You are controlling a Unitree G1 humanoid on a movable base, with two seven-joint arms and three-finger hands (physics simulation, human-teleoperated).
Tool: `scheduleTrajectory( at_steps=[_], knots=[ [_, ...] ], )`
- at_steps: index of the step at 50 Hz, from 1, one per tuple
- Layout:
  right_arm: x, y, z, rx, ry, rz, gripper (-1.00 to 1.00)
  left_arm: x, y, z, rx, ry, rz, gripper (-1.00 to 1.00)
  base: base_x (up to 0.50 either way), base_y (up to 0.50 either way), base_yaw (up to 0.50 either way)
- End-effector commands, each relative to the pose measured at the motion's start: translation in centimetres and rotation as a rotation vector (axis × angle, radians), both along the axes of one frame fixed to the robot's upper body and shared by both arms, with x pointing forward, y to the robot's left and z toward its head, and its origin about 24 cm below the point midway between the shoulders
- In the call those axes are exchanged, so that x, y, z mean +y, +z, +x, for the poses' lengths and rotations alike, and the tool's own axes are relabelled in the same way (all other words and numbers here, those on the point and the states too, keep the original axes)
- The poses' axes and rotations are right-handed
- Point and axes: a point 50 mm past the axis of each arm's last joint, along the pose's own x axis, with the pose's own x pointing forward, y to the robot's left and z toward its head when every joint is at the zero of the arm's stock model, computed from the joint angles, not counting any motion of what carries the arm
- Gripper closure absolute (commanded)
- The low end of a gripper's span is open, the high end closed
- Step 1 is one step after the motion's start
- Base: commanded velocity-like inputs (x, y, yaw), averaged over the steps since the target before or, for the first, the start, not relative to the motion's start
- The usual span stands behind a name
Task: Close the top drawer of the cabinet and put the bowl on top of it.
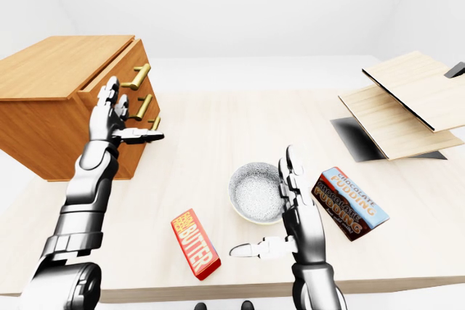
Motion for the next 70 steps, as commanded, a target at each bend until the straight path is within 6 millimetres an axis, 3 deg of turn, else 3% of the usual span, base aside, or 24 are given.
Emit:
scheduleTrajectory(
  at_steps=[1, 11, 70],
  knots=[
    [0.1, 0.0, 0.0, -0.002, 0.004, -0.001, -1.00, 1.0, -0.6, 0.4, 0.043, 0.035, -0.004, -1.00, 0.00, 0.00, 0.00],
    [0.4, 0.3, -0.1, -0.012, 0.007, -0.007, -1.00, 2.2, -0.8, 0.6, 0.064, 0.071, -0.027, -1.00, 0.00, 0.00, 0.00],
    [0.3, -0.3, 0.1, 0.013, 0.012, -0.006, -1.00, 4.4, -0.3, 0.7, 0.063, 0.143, -0.081, -1.00, 0.00, 0.00, 0.00]
  ],
)
